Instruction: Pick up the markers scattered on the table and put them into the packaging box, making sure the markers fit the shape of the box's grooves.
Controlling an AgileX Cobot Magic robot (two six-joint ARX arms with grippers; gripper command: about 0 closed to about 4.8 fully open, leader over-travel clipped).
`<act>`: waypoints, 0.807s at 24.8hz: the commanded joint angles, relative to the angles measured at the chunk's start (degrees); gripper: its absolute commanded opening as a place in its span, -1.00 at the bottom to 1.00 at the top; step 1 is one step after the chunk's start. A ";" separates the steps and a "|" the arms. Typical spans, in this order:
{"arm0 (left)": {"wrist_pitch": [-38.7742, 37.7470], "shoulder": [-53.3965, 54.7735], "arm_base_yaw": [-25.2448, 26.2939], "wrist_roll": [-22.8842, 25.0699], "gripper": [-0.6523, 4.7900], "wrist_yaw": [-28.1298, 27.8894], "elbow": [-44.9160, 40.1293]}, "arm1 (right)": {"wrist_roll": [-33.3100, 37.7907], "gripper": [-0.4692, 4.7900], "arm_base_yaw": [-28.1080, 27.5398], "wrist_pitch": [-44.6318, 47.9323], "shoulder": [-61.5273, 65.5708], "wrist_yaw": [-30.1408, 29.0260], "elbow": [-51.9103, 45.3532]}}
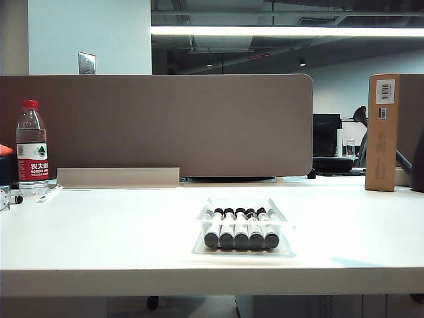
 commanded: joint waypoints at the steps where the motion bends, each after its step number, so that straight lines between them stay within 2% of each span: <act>1: 0.50 0.00 0.11 0.07 -0.78 0.20 0.20 | -0.17 -0.82 0.07 0.52 -0.02 -0.11 0.15; 5: 0.57 0.02 0.11 0.59 -0.78 0.09 0.20 | -0.17 -0.82 0.07 0.55 -0.02 -0.11 0.15; 6: 0.48 0.02 0.11 2.73 -0.78 -0.46 0.20 | -0.17 -0.82 0.07 0.55 -0.02 -0.11 0.15; 7: 0.07 -0.02 0.13 9.60 -0.78 -2.99 0.17 | -0.17 -0.82 0.07 0.55 -0.02 -0.11 0.15; 9: -0.87 -0.04 0.63 13.18 -0.78 -6.43 -0.17 | -0.17 -0.82 0.07 0.55 -0.02 -0.11 0.15; 11: -0.70 -0.04 2.62 15.76 -0.78 -7.04 -1.86 | -0.17 -0.82 0.07 0.55 -0.02 -0.11 0.15; 14: 4.66 -0.31 12.13 15.80 -0.78 -10.97 -10.16 | -0.17 -0.82 0.07 0.52 0.02 -0.13 0.15; 16: 11.02 -1.86 17.99 13.77 -0.78 -10.08 -17.22 | -0.17 -0.82 0.07 0.59 0.00 -0.11 0.15; 18: 16.98 -4.96 21.77 12.46 -0.78 -9.25 -24.20 | -0.17 -0.82 0.04 0.55 0.02 -0.09 0.15; 20: 20.72 -7.58 23.10 12.44 -0.78 -9.29 -28.57 | -0.17 -0.82 0.07 0.57 0.02 -0.09 0.15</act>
